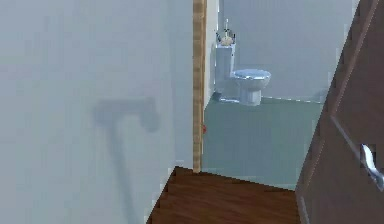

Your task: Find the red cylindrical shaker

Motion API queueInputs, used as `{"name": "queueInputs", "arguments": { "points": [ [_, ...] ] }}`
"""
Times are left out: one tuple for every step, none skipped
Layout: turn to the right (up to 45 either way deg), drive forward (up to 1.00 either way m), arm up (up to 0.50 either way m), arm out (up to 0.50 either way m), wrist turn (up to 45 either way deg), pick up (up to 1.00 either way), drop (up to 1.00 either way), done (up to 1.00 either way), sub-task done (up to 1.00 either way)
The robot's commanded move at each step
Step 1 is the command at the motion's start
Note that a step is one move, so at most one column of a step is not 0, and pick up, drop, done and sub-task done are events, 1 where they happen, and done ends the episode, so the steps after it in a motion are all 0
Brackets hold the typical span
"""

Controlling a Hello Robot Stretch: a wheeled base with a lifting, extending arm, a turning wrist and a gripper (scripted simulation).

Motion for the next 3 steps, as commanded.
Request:
{"name": "queueInputs", "arguments": {
  "points": [
    [0.0,0.3,0.0,0.0,0.0,0.0,0.0,0.0,0.0],
    [9.0,0.0,0.0,0.0,0.0,0.0,0.0,0.0,0.0],
    [0.0,0.15,0.0,0.0,0.0,0.0,0.0,0.0,0.0]
  ]
}}
